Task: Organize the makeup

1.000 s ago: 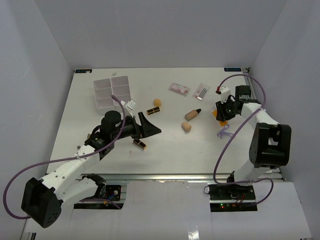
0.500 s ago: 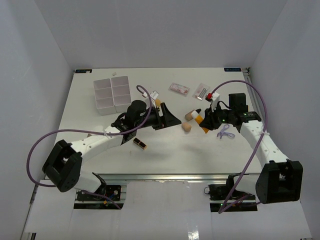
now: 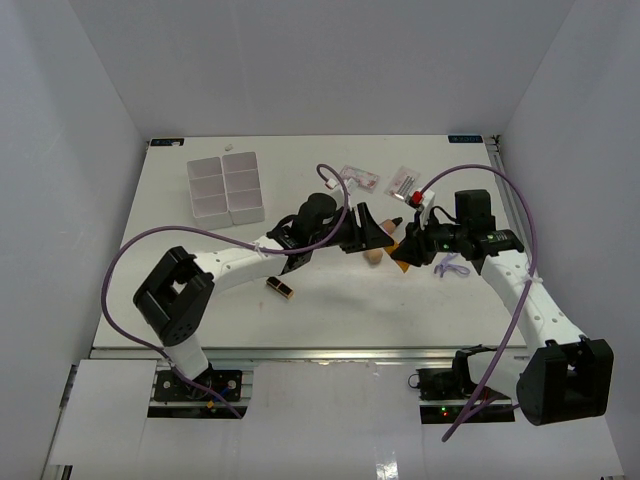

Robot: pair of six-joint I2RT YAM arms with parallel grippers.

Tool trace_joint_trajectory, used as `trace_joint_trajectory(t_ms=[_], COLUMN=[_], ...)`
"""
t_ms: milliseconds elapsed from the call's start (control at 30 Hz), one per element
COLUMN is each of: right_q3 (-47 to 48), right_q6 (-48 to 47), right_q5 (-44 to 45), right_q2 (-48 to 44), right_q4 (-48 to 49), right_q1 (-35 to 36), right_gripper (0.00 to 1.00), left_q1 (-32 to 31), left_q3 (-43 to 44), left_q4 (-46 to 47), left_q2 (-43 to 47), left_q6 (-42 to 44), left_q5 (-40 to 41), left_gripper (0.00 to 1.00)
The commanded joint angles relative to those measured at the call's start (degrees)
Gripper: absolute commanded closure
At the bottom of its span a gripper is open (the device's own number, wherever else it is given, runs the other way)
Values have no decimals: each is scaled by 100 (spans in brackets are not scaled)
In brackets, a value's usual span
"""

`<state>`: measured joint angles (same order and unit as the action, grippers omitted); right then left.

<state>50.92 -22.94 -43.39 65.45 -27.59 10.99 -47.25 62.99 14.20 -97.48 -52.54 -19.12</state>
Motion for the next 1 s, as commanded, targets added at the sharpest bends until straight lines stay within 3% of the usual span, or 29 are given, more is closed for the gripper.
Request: trace_joint_trajectory(t_ms=[0, 167, 367, 500, 733, 833, 967], right_q3=[-21, -116, -151, -174, -302, -399, -607], right_q6=[27, 34, 36, 34, -41, -167, -491], right_q5=[-279, -299, -256, -189, -18, -76, -817], right_q2=[-160, -211, -241, -259, -522, -720, -938], right_q4=[56, 123, 153, 186, 188, 193, 184], right_q1=[56, 68, 78, 78, 63, -72, -522], right_gripper=[74, 73, 69, 47, 12, 5, 4], left_q1=[-78, -100, -127, -127, -115, 26, 407], left_q3=[328, 319, 280, 151, -150, -225, -79], left_q4=[39, 30, 9, -87, -730, -1424, -2600], left_q2=[-17, -17, 20, 169, 759, 1169, 1633], left_q6=[86, 95, 80, 132, 699, 1107, 1724], left_q5=[93, 121, 62, 84, 708, 1083, 1948], left_gripper=[41, 52, 76, 89, 95, 96, 97])
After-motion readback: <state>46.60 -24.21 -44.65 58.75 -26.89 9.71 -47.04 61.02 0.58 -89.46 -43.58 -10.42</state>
